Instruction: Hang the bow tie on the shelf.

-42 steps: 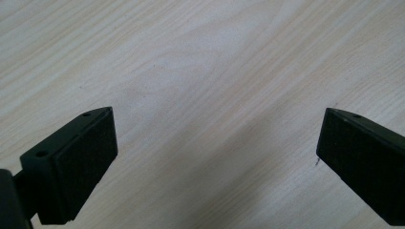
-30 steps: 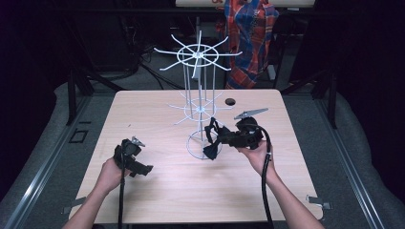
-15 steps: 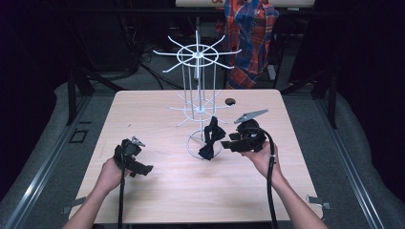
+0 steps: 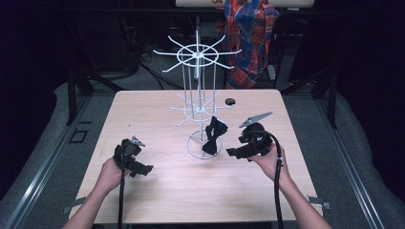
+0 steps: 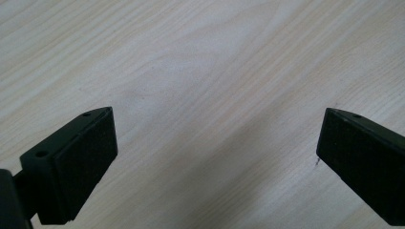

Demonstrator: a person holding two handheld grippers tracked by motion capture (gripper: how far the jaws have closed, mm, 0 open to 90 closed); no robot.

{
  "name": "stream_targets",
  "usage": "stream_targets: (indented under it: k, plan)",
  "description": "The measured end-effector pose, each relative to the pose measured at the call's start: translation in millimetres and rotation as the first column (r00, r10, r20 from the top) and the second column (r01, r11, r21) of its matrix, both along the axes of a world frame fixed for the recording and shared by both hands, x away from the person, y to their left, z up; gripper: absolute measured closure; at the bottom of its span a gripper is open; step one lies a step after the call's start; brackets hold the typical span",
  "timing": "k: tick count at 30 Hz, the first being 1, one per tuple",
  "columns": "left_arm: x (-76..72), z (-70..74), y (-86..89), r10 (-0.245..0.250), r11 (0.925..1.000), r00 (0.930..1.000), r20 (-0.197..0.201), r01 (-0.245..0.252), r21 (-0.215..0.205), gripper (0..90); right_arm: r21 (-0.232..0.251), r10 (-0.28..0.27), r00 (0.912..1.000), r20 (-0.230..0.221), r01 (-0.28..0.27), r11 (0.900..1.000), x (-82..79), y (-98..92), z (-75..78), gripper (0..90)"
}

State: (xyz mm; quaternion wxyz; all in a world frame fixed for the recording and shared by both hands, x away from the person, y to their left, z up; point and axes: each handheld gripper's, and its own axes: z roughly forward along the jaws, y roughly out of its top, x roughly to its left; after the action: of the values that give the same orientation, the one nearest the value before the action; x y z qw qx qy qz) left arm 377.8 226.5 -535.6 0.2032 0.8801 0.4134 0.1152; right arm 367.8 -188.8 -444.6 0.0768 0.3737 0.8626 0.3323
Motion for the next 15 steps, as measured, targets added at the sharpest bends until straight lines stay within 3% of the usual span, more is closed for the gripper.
stream_targets:
  k: [2, 15]
  plan:
    - [-0.4, 0.6, 0.0, -0.002, 1.0000, 1.0000, 0.003, 0.002, -0.001, 0.1, -0.010, -0.004, 0.9999, -0.015, 0.004, 1.000, -3.2, -4.7, 0.1, 21.7]
    - [-0.7, 1.1, -0.2, -0.004, 1.0000, 1.0000, 0.003, 0.004, -0.003, 0.1, -0.069, -0.027, 0.9979, -0.059, 0.022, 0.997, -19.0, -20.7, -12.6, 15.3]
